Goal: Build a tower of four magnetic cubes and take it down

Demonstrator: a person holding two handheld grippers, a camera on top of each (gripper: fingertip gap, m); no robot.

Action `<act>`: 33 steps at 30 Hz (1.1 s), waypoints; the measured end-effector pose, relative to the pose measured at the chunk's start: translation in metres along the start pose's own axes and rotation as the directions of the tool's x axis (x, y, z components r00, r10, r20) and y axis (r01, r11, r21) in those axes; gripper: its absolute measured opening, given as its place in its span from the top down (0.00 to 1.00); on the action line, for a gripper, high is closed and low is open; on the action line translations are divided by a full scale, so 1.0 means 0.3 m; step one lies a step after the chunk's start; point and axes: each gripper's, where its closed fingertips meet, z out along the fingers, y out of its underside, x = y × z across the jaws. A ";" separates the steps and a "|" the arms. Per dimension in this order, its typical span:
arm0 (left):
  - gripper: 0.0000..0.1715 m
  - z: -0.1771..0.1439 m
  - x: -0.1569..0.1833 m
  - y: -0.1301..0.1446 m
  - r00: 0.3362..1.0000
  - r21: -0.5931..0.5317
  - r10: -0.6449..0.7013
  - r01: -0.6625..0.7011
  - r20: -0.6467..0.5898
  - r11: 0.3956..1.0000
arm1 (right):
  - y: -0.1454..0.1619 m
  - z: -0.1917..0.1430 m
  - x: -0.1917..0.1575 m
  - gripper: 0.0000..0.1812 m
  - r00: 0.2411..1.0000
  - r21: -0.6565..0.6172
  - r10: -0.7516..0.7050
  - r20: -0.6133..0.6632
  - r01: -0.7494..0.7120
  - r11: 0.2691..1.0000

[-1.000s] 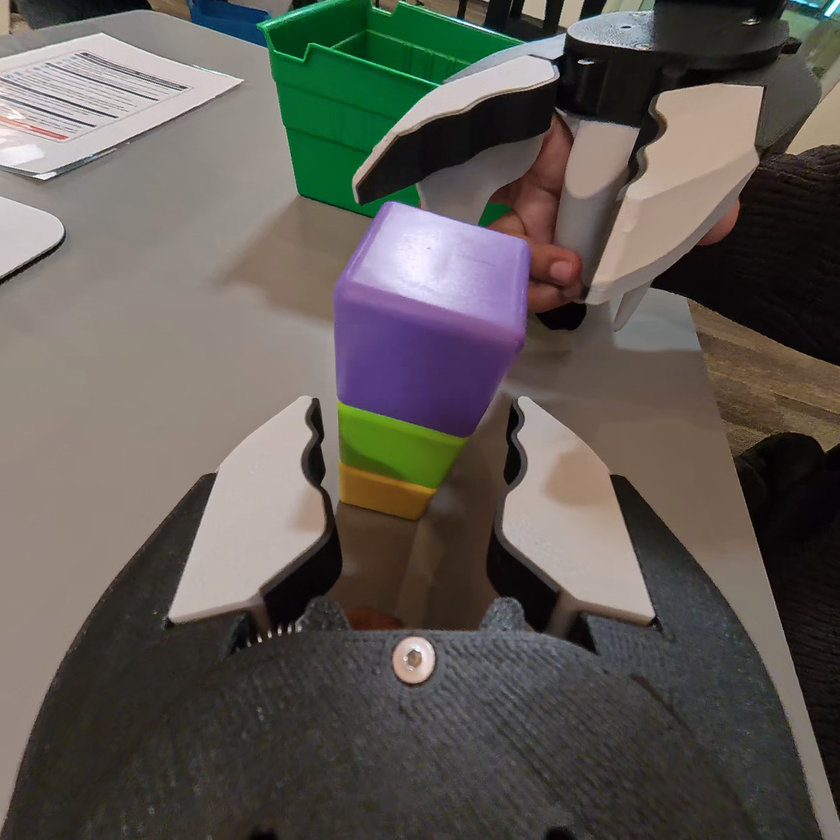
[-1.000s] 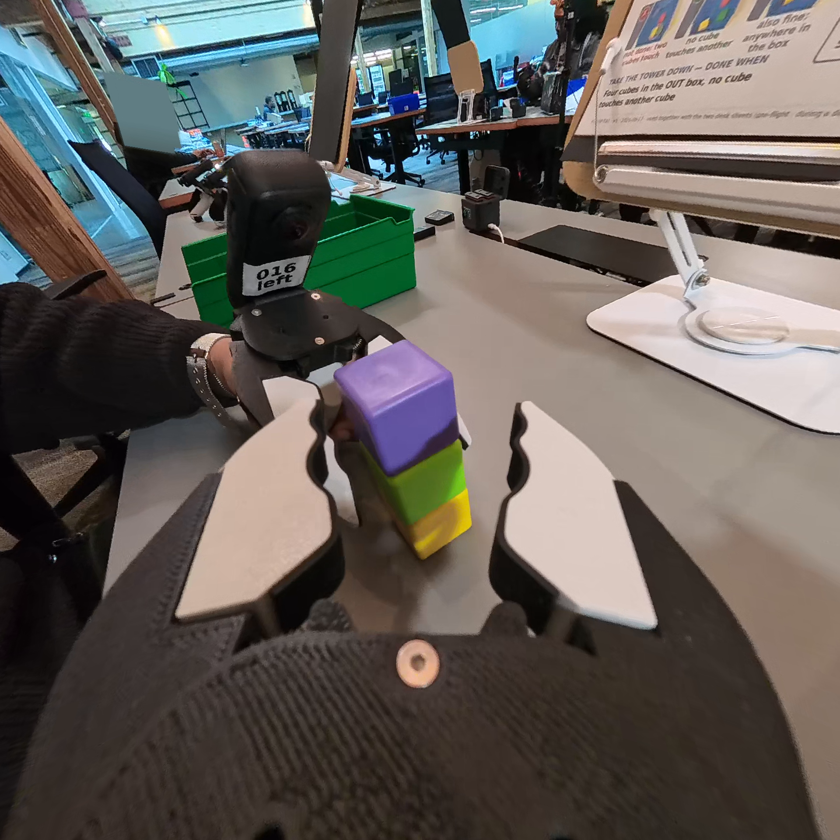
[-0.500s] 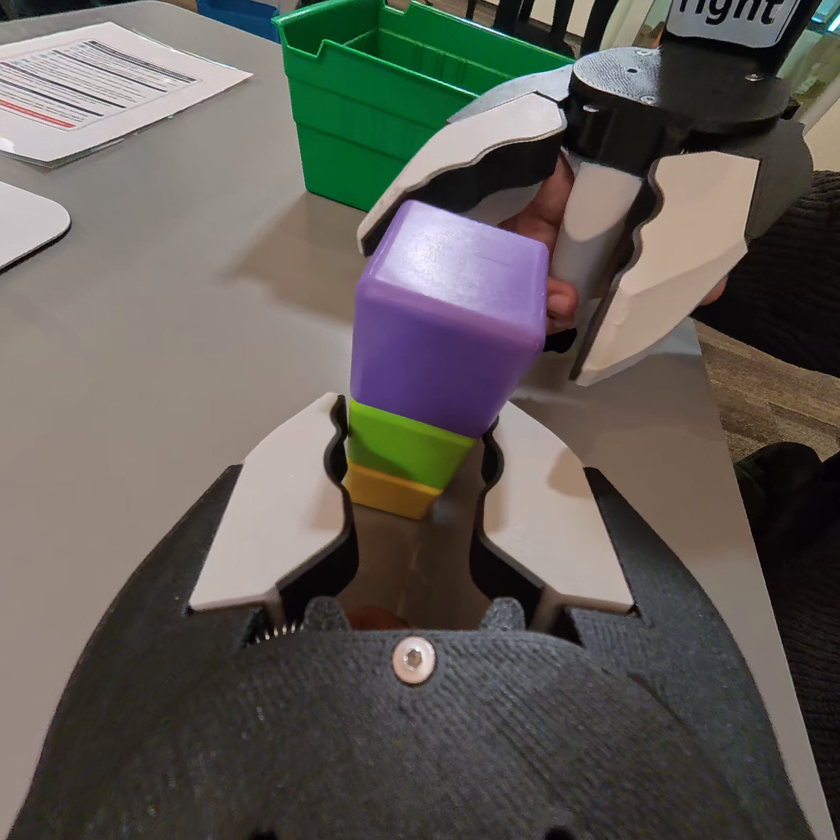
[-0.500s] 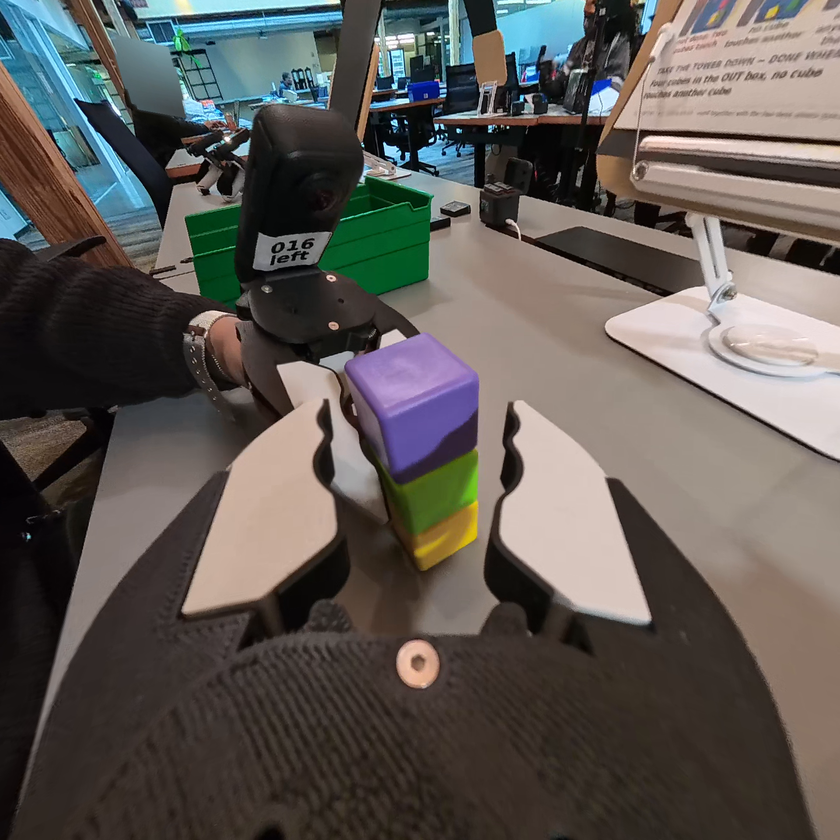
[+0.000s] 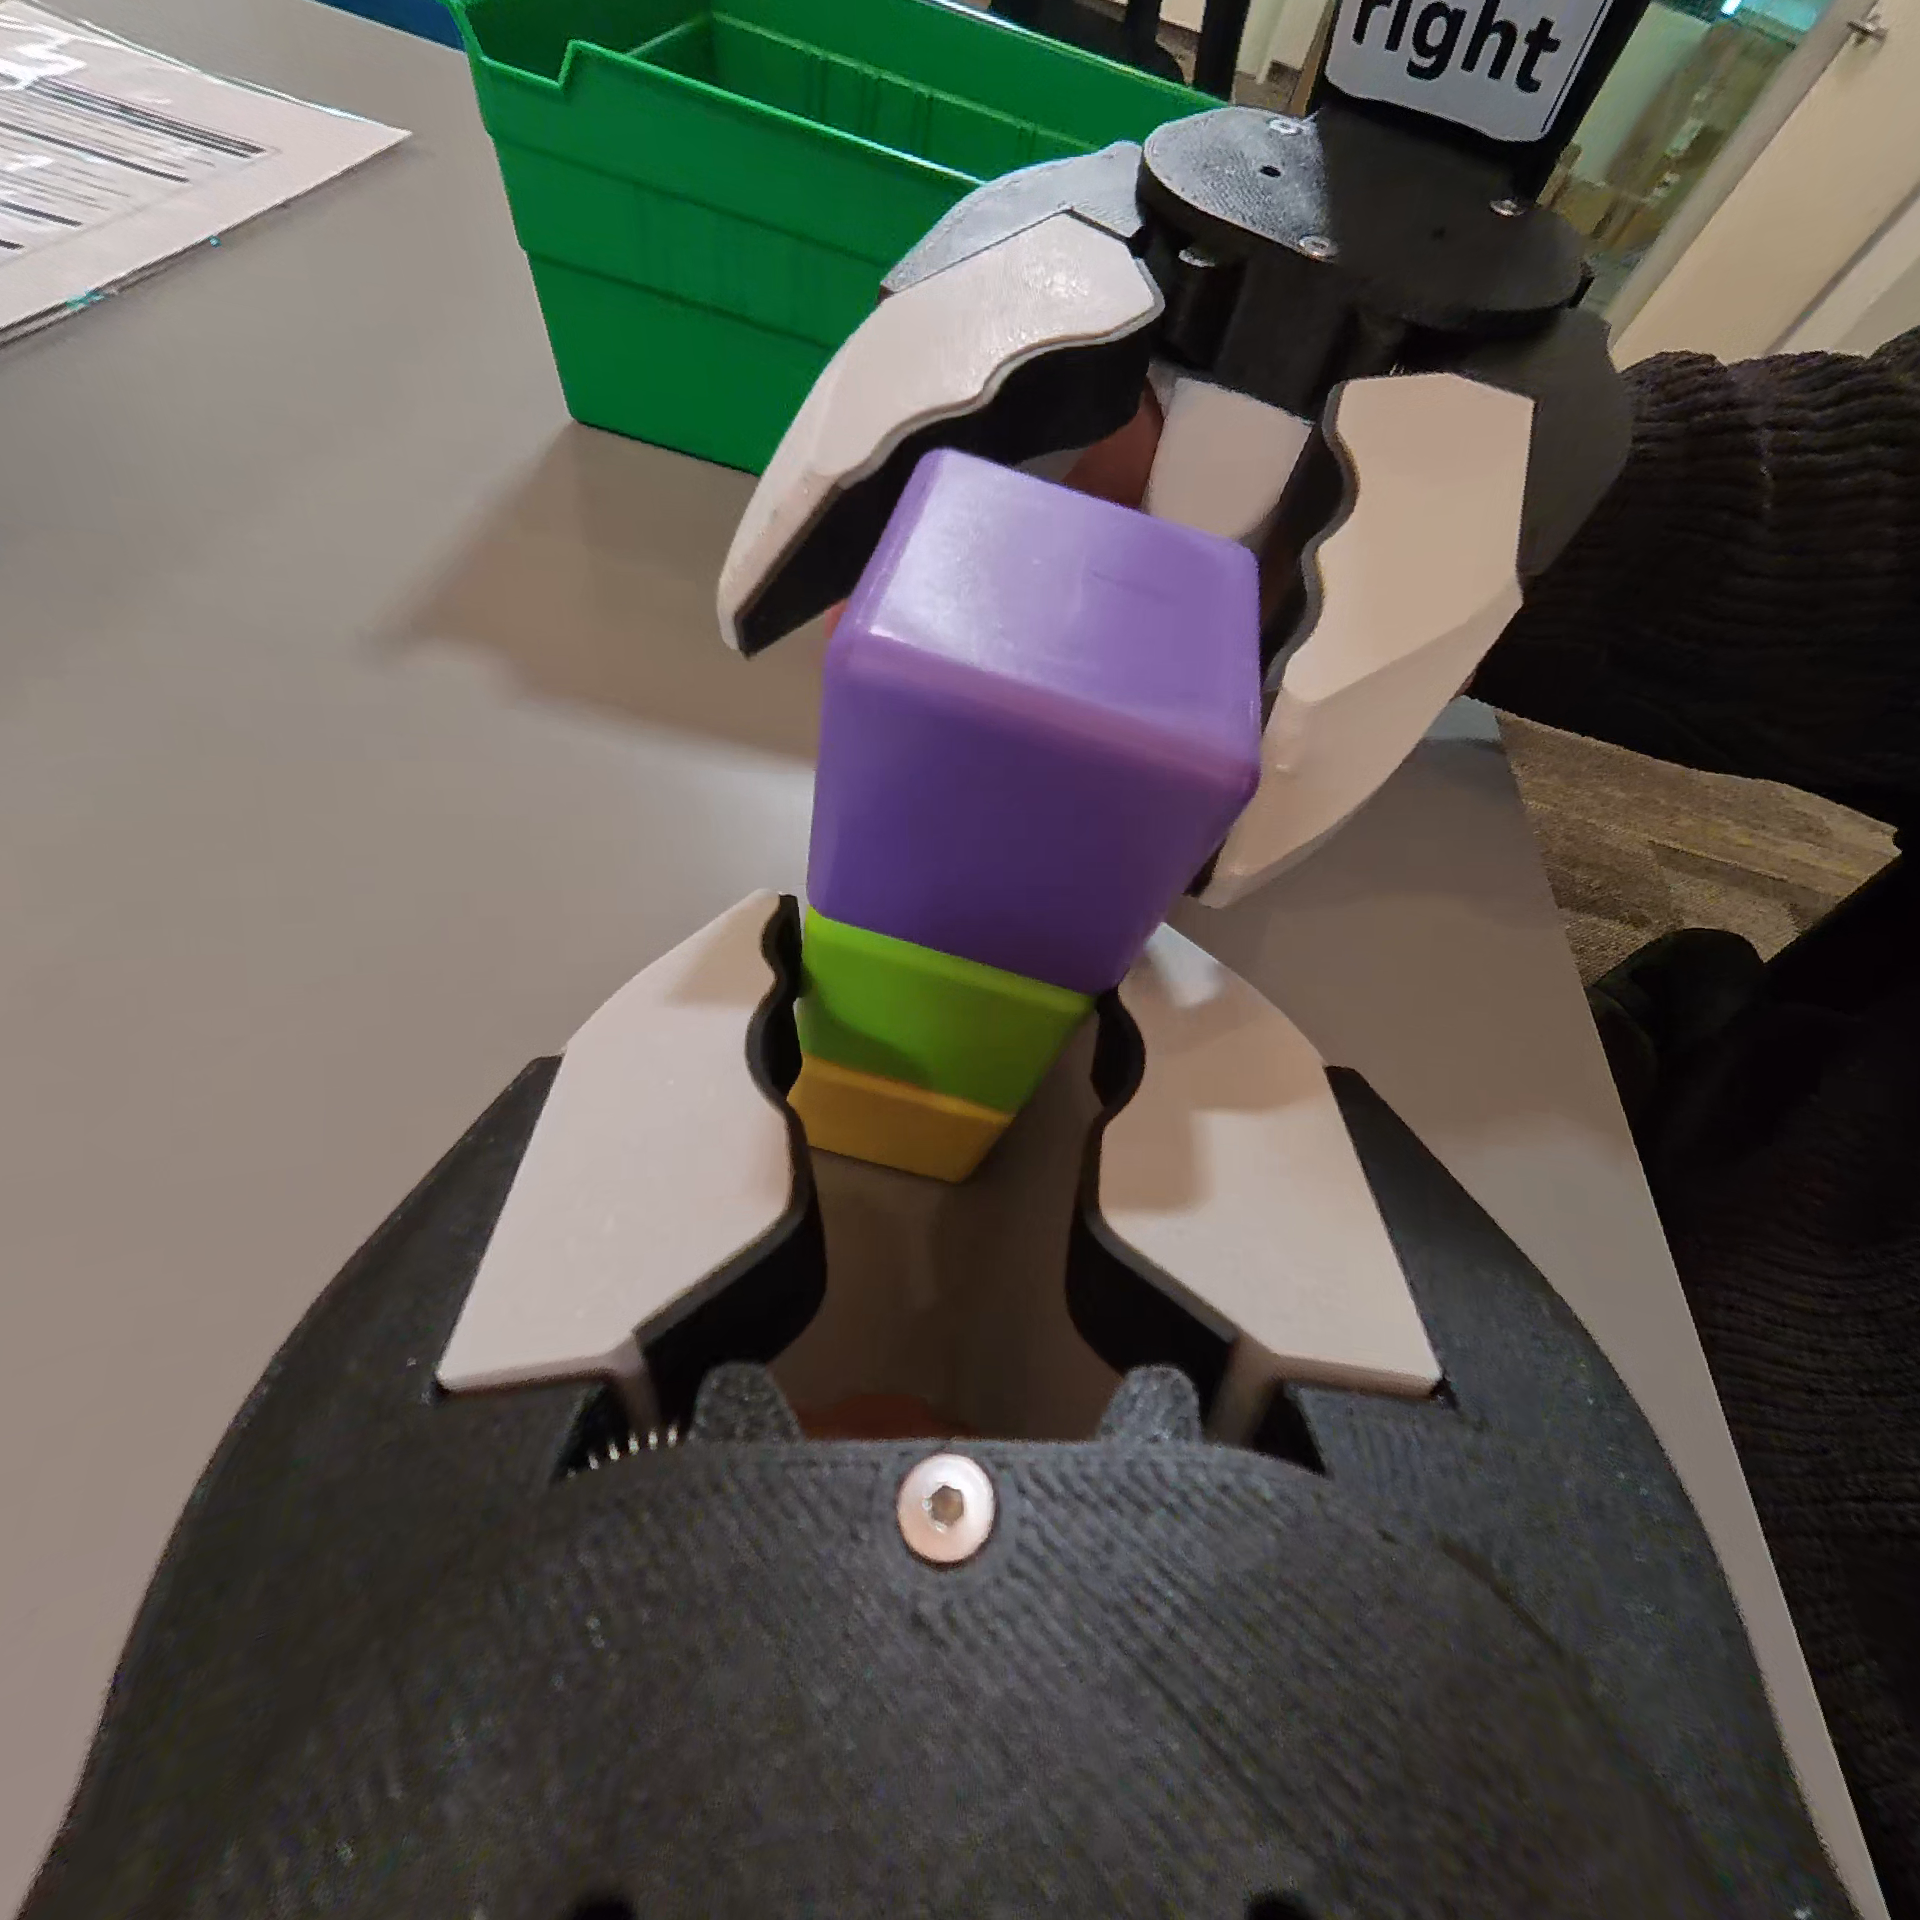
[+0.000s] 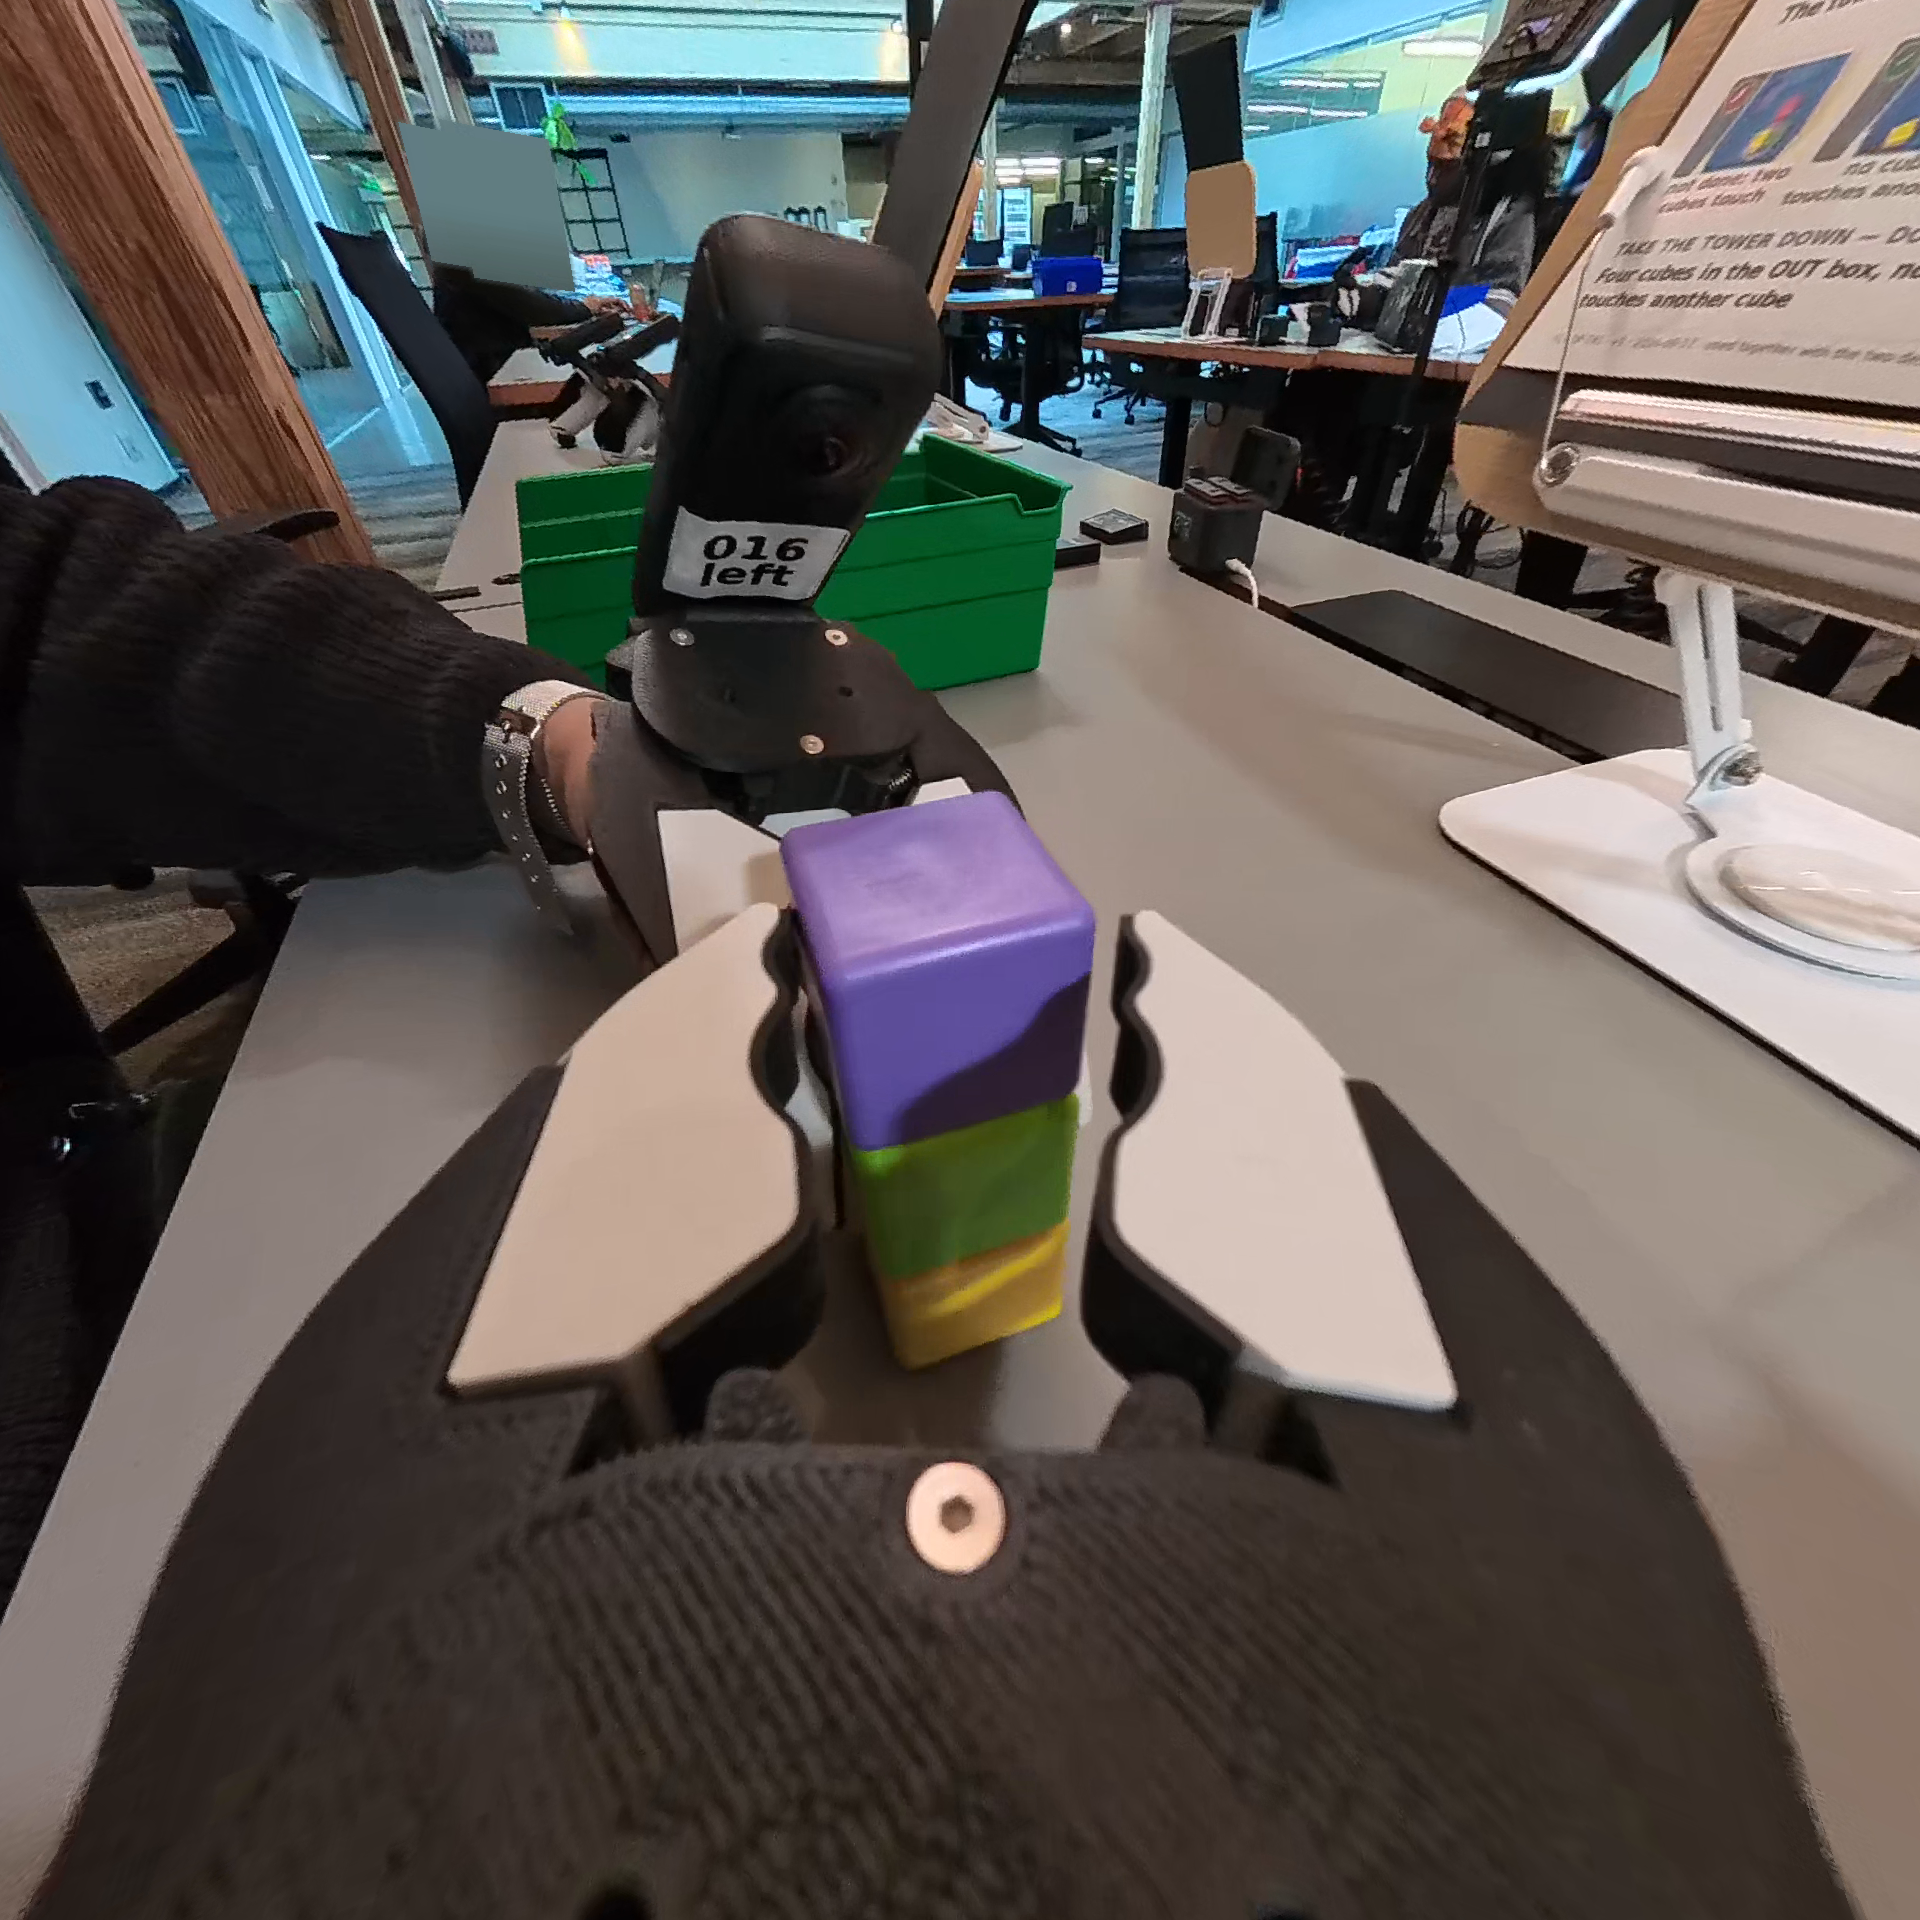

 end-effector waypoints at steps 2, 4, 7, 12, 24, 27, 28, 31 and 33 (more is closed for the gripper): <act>0.69 0.000 0.000 0.001 1.000 -0.001 0.003 -0.003 0.001 1.000 | -0.001 0.000 -0.008 0.70 1.000 0.008 -0.016 0.012 0.016 1.000; 0.69 -0.001 0.000 0.003 1.000 -0.007 0.017 -0.017 0.006 1.000 | -0.001 0.000 -0.010 0.70 1.000 0.008 -0.023 0.021 0.023 1.000; 0.69 0.000 -0.003 0.006 0.999 -0.016 0.039 -0.038 0.027 0.999 | -0.001 -0.003 -0.005 0.71 1.000 0.015 -0.017 0.013 0.017 1.000; 0.69 0.000 -0.011 0.006 0.998 -0.018 0.044 -0.043 0.049 0.999 | -0.003 -0.003 0.006 0.71 1.000 0.021 -0.017 -0.026 0.017 1.000; 0.70 0.001 -0.015 0.008 0.995 -0.029 0.071 -0.069 0.071 0.997 | -0.191 -0.071 -0.015 0.72 0.991 0.157 -0.076 -0.107 0.092 0.983; 0.70 0.001 -0.015 0.008 0.995 -0.028 0.069 -0.067 0.070 0.997 | -0.231 -0.090 -0.074 0.72 0.988 0.131 -0.146 -0.058 0.152 0.980; 0.70 0.001 -0.014 0.008 0.995 -0.028 0.067 -0.065 0.068 0.998 | -0.245 -0.100 -0.092 0.72 0.983 0.121 -0.177 -0.046 0.181 0.976; 0.70 0.000 -0.014 0.009 0.996 -0.027 0.062 -0.060 0.066 0.998 | -0.288 -0.145 -0.114 0.72 0.968 0.078 -0.249 -0.028 0.250 0.965; 0.70 0.000 -0.015 0.009 0.995 -0.028 0.064 -0.062 0.071 0.998 | -0.317 -0.199 -0.093 0.72 0.957 0.037 -0.286 -0.052 0.288 0.957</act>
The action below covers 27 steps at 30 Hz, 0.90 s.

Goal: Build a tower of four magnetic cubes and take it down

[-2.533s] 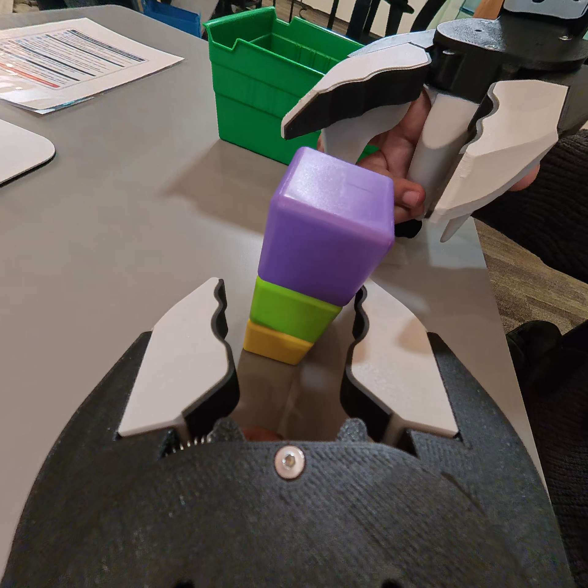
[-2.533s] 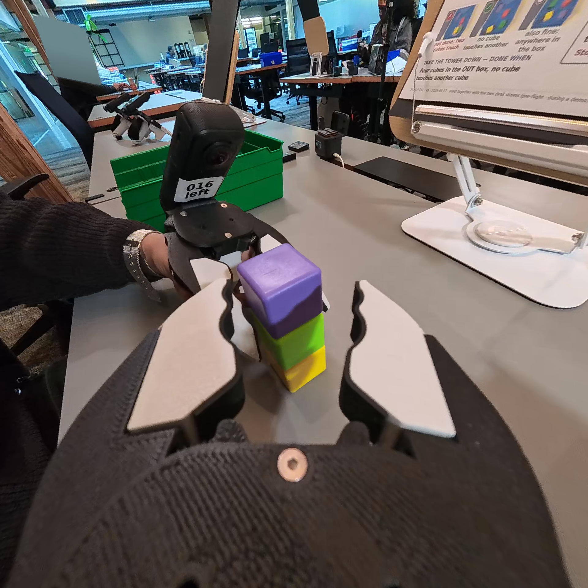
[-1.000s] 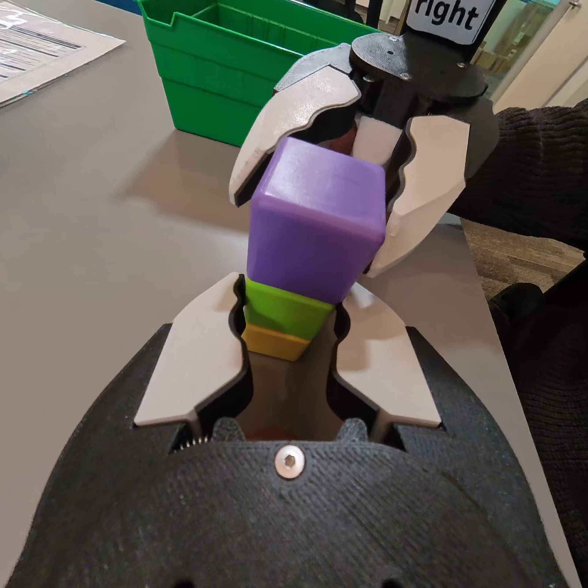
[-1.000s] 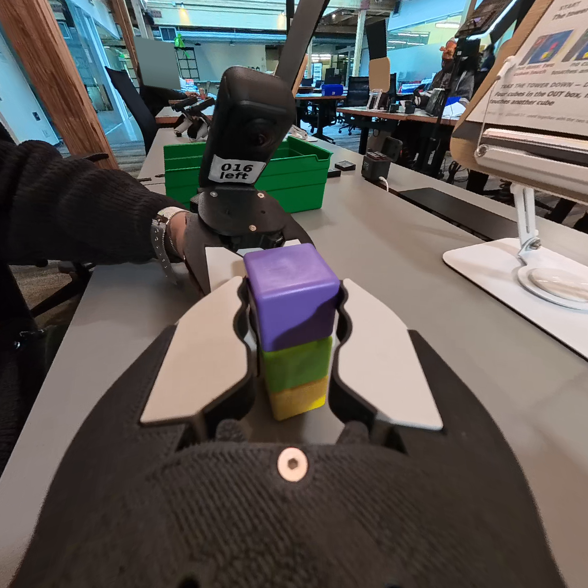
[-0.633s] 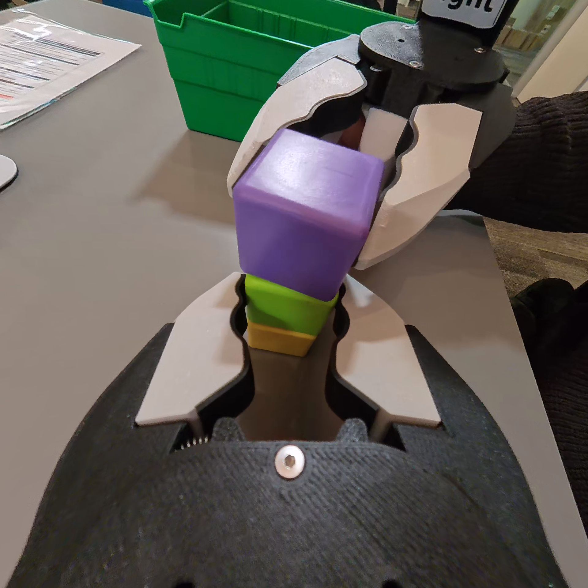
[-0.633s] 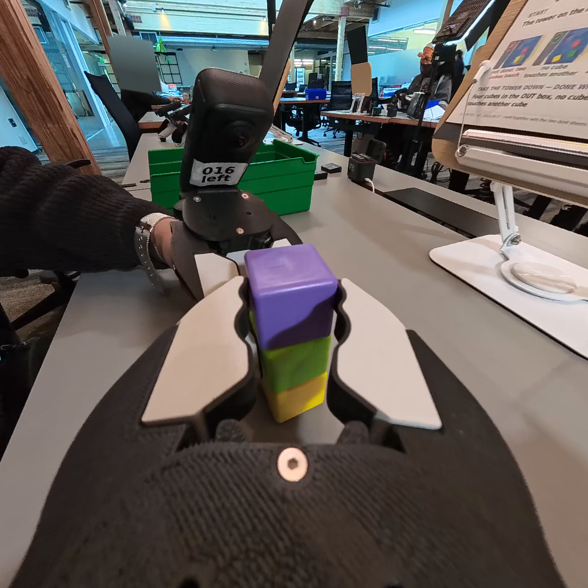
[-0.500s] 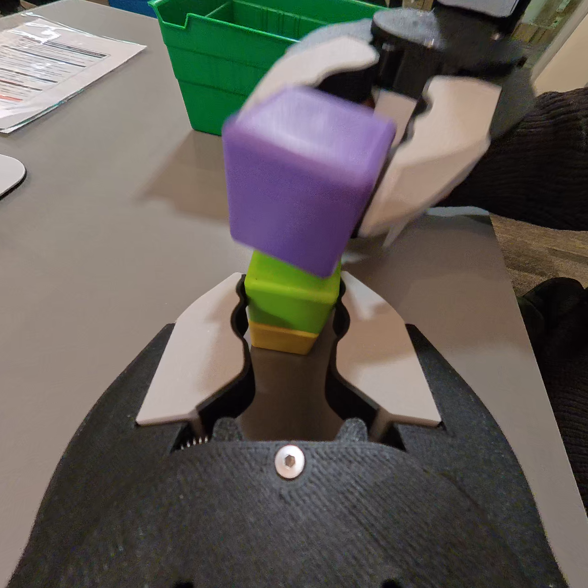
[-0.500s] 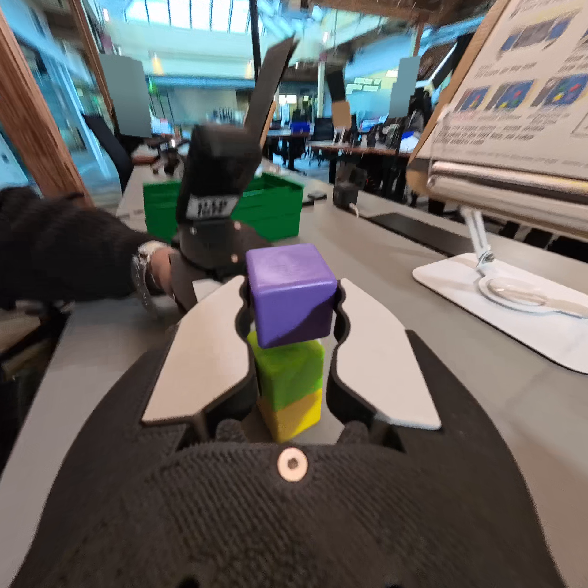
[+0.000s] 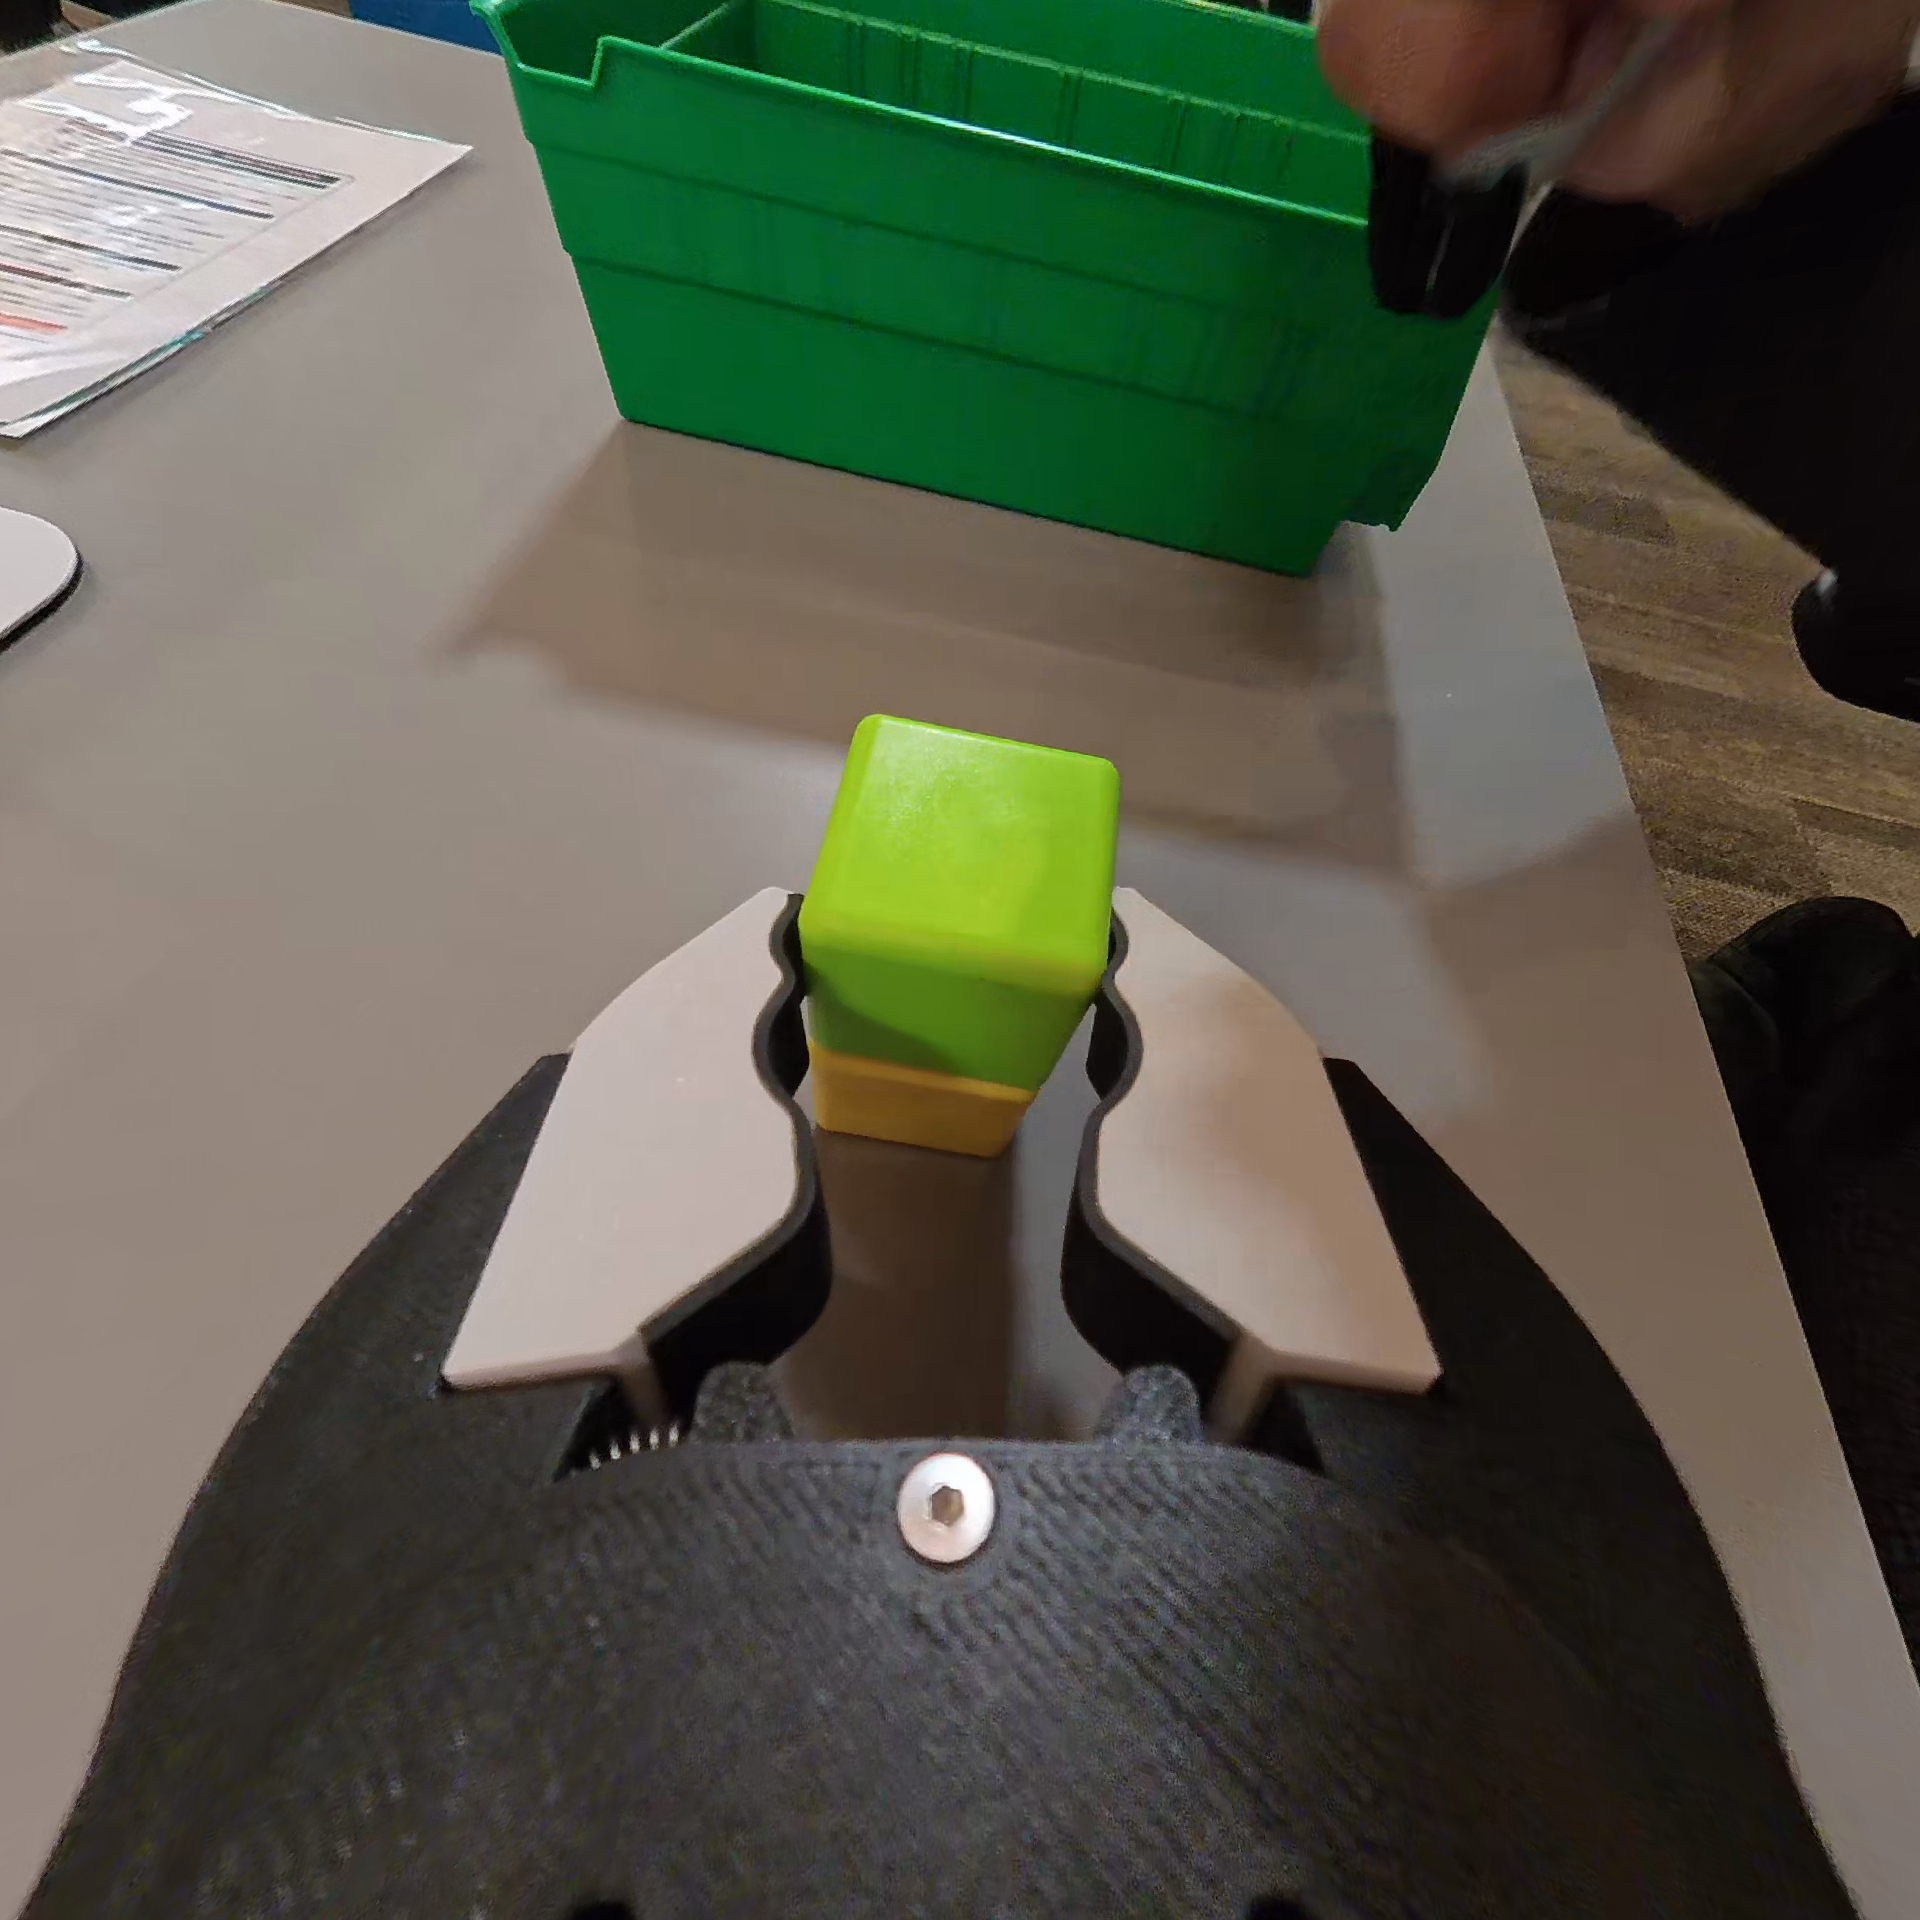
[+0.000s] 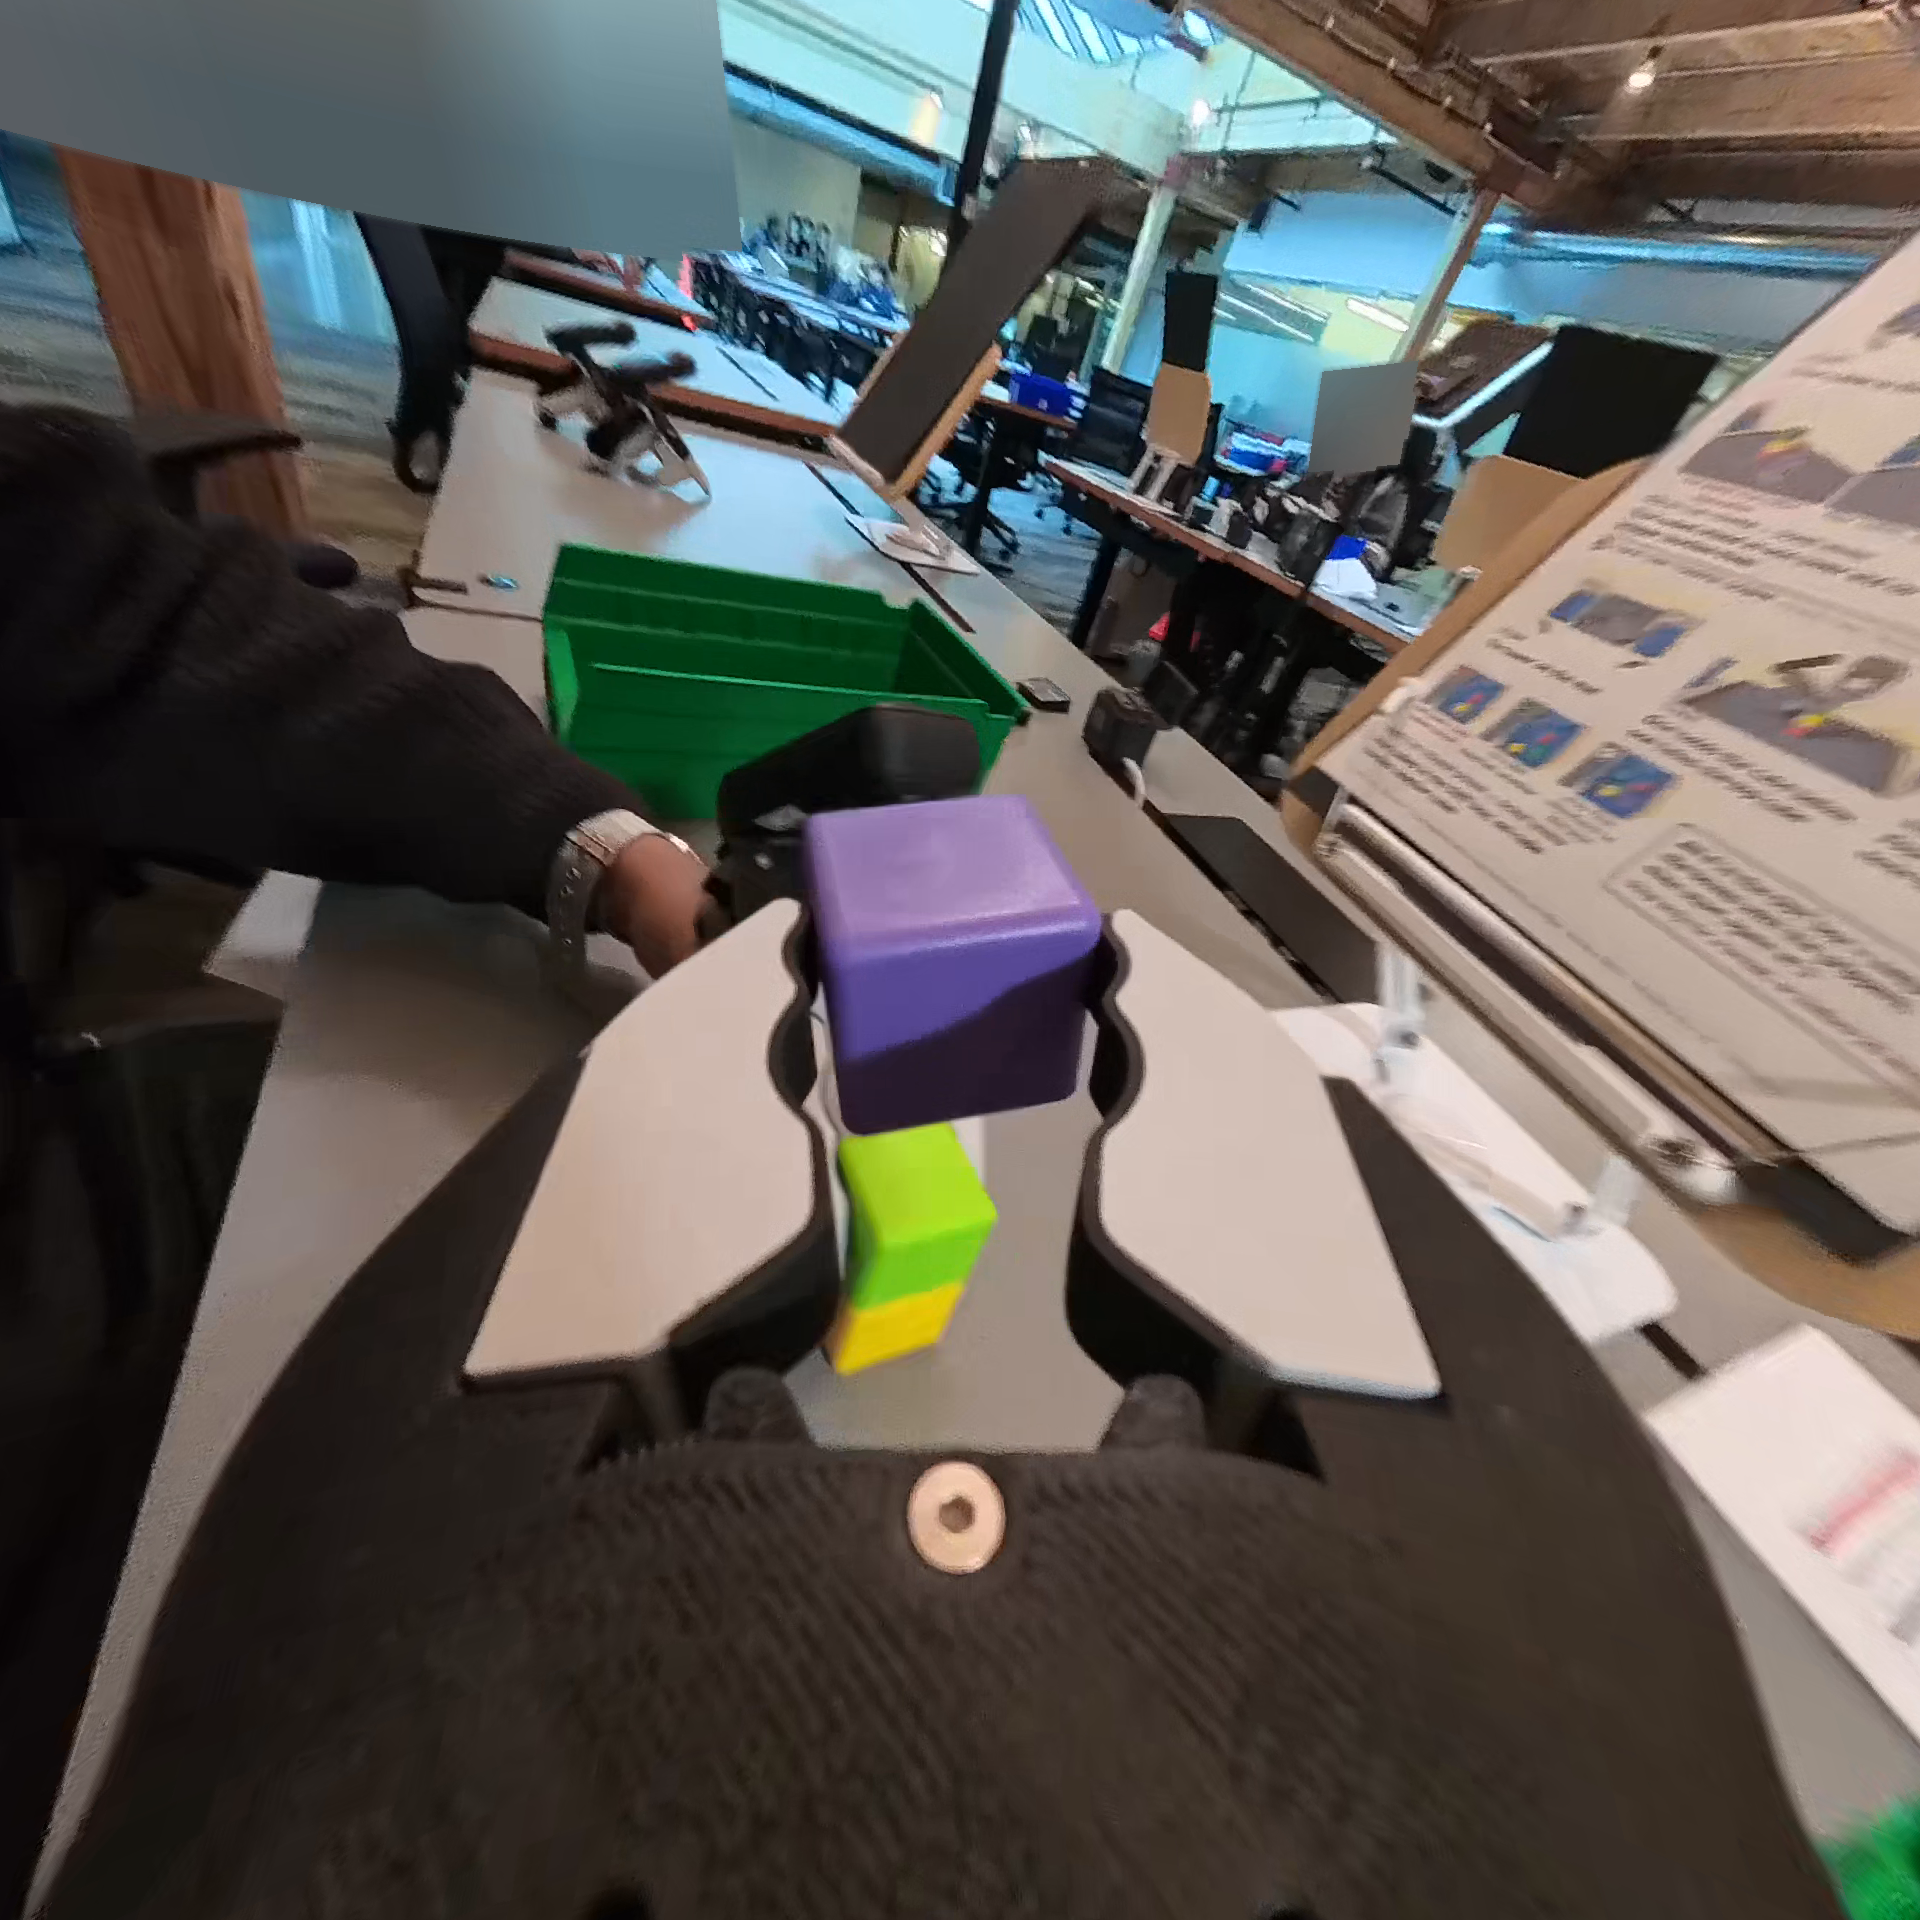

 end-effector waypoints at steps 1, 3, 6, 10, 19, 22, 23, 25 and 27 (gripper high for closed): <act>0.70 0.000 0.000 0.000 1.000 0.000 0.001 -0.001 0.002 1.000 | -0.008 -0.034 0.026 0.72 1.000 -0.023 -0.019 -0.024 0.018 1.000; 0.70 -0.001 0.000 0.000 1.000 0.000 -0.002 0.002 0.002 1.000 | -0.010 -0.114 0.094 0.72 0.994 -0.083 -0.050 -0.092 0.043 0.996; 0.70 0.000 0.000 0.001 1.000 0.000 -0.004 0.004 0.001 1.000 | 0.029 -0.245 0.209 0.72 0.975 -0.194 -0.067 -0.212 0.026 0.981; 0.70 0.000 0.000 0.001 1.000 -0.001 -0.005 0.005 0.001 1.000 | 0.166 -0.404 0.326 0.72 0.931 -0.384 -0.116 -0.346 -0.028 0.923; 0.69 0.002 0.000 0.003 1.000 -0.006 -0.010 0.010 0.003 1.000 | 0.601 -0.682 0.541 0.72 0.797 -0.645 -0.089 -0.598 -0.412 0.644; 0.69 0.002 0.000 0.004 1.000 -0.007 -0.010 0.010 0.006 1.000 | 0.722 -0.760 0.530 0.72 0.764 -0.710 -0.077 -0.641 -0.551 0.438; 0.69 0.003 0.000 0.005 1.000 -0.009 -0.012 0.012 0.005 1.000 | 0.757 -0.782 0.519 0.71 0.766 -0.734 -0.076 -0.638 -0.576 0.359; 0.69 0.003 0.000 0.005 1.000 -0.010 -0.017 0.017 0.000 1.000 | 0.811 -0.823 0.507 0.71 0.764 -0.759 -0.086 -0.640 -0.611 0.225; 0.69 0.003 0.001 0.005 1.000 -0.010 -0.019 0.019 -0.002 1.000 | 0.842 -0.847 0.502 0.71 0.756 -0.759 -0.088 -0.648 -0.633 0.153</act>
